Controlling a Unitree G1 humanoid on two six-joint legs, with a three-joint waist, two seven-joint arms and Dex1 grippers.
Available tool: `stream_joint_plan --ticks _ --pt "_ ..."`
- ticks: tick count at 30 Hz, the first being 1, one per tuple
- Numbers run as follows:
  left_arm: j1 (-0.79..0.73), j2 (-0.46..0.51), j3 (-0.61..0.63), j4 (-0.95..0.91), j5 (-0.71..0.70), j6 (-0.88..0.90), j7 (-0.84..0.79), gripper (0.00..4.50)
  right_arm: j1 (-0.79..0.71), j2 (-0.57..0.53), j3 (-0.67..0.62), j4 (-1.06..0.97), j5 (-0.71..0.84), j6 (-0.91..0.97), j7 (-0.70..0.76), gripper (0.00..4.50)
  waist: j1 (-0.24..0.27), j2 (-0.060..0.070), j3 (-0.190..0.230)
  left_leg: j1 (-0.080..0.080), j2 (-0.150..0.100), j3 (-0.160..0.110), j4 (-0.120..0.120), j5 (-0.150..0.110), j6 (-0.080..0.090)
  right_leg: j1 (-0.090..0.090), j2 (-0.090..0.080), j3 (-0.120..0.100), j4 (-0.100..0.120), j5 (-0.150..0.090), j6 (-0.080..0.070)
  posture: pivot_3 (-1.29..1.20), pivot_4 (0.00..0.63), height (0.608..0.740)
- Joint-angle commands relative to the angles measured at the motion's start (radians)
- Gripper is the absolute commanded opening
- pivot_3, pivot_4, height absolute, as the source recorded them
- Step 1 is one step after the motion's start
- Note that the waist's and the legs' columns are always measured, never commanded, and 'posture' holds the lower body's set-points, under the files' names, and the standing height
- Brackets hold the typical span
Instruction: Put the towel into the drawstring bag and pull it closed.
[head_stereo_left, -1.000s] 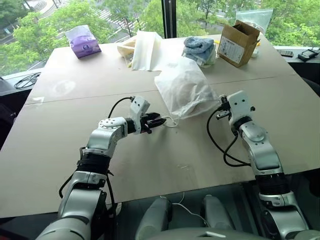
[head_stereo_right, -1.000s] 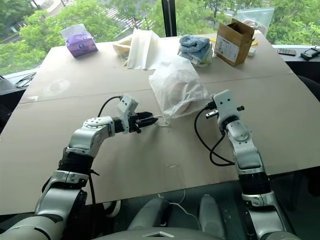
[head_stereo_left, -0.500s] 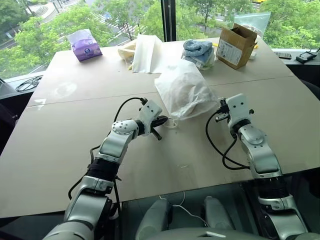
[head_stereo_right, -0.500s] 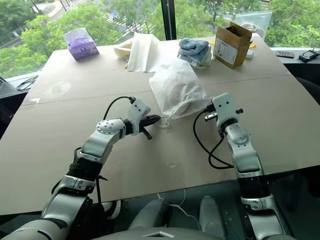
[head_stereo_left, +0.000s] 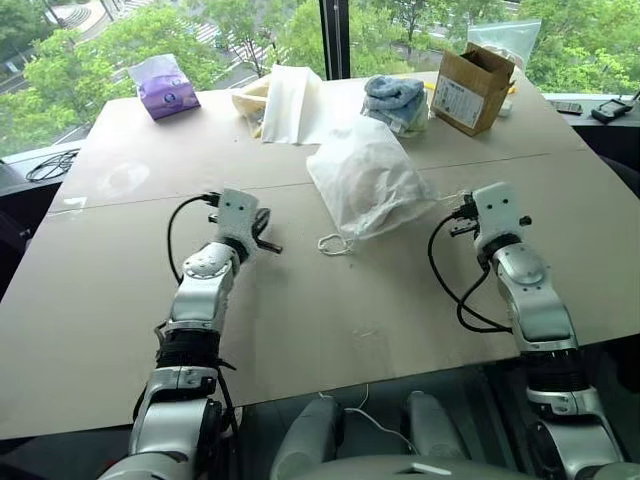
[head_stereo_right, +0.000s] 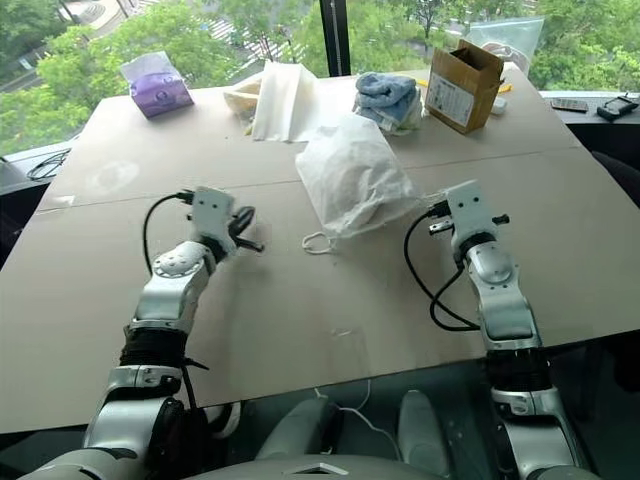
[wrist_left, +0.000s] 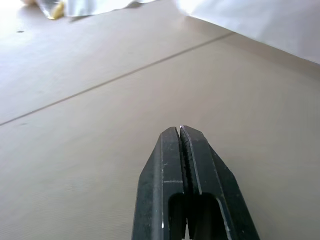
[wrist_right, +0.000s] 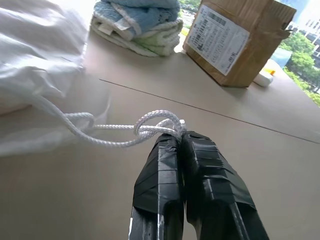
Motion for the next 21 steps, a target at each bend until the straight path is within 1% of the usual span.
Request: stream_joint_plan --ticks 1,3,6,7,9,10,13,15,18,21 --pt "-0.036 0.001 0.041 -0.016 0.011 -0.09 0.073 0.04 -0.04 0.006 -0.041 -0.006 -0.003 -0.006 -0.054 0.0 0.004 0.0 0.0 -0.004 0.0 0.0 0.001 0.0 0.0 -0.003 0.0 0.0 0.0 0.0 0.0 0.0 0.15 0.74" --pt "-0.029 -0.01 0.028 -0.031 -0.02 -0.056 0.028 0.04 -0.048 0.01 -0.042 0.003 0.002 -0.009 -0.058 0.0 0.004 0.0 0.0 -0.008 -0.001 0.0 0.002 0.0 0.0 -0.007 -0.001 -0.001 0.001 0.0 0.0 0.0 0.15 0.74" --pt "0.011 -0.03 -0.018 -0.128 -0.169 0.055 -0.183 0.04 -0.056 0.017 -0.035 0.009 0.008 -0.012 -0.059 0.0 0.001 0.0 0.0 -0.009 -0.001 0.0 0.002 0.0 0.0 -0.007 -0.001 -0.001 0.001 0.0 0.0 0.0 0.15 0.74" --pt "0.021 -0.012 -0.05 -0.155 -0.174 0.059 -0.249 0.28 -0.056 0.022 -0.031 0.007 0.01 -0.011 -0.059 0.0 -0.001 0.0 0.0 -0.009 -0.001 0.0 0.002 0.0 0.0 -0.007 -0.001 -0.001 0.001 0.0 0.0 0.0 0.15 0.74" --pt "0.031 0.035 -0.115 -0.187 -0.152 0.044 -0.355 0.9 -0.053 0.032 -0.023 0.003 0.012 -0.011 -0.057 0.0 -0.004 0.0 0.0 -0.009 -0.001 0.0 0.001 0.0 0.0 -0.007 0.0 -0.001 0.001 0.0 0.0 0.0 0.15 0.74" --pt "0.036 0.063 -0.152 -0.194 -0.132 0.01 -0.413 1.3 -0.05 0.037 -0.019 0.0 0.013 -0.012 -0.055 0.0 -0.006 0.0 0.0 -0.009 -0.001 0.0 0.001 0.0 0.0 -0.007 0.0 -0.001 0.001 0.0 0.0 0.0 0.15 0.74" --pt "0.039 0.111 -0.212 -0.187 -0.125 -0.031 -0.535 2.81 -0.042 0.051 -0.009 -0.006 0.013 -0.013 -0.053 0.0 -0.011 0.001 0.0 -0.008 0.0 0.001 0.0 0.0 0.0 -0.008 0.001 0.001 0.001 0.0 0.0 0.0 0.15 0.74" --pt "0.027 0.122 -0.235 -0.149 -0.125 -0.039 -0.588 2.81 -0.036 0.057 -0.001 -0.013 0.012 -0.014 -0.05 0.0 -0.009 0.001 0.001 -0.007 0.0 0.001 0.0 0.0 0.0 -0.008 0.001 0.001 0.001 0.0 0.0 0.0 0.15 0.74" --pt "0.005 0.123 -0.262 -0.077 -0.095 -0.075 -0.625 2.81 -0.031 0.06 0.004 -0.021 0.01 -0.016 -0.048 0.0 -0.005 0.001 0.001 -0.008 0.0 0.001 0.0 0.0 0.0 -0.008 0.001 0.001 0.001 0.0 0.0 0.0 0.15 0.74" --pt "-0.029 0.1 -0.272 0.011 -0.055 -0.137 -0.599 2.81 -0.022 0.065 0.002 -0.035 0.009 -0.014 -0.055 0.0 -0.004 0.001 0.001 -0.008 0.0 0.001 0.0 0.0 0.0 -0.008 0.001 0.001 0.001 0.0 0.0 0.0 0.15 0.74"
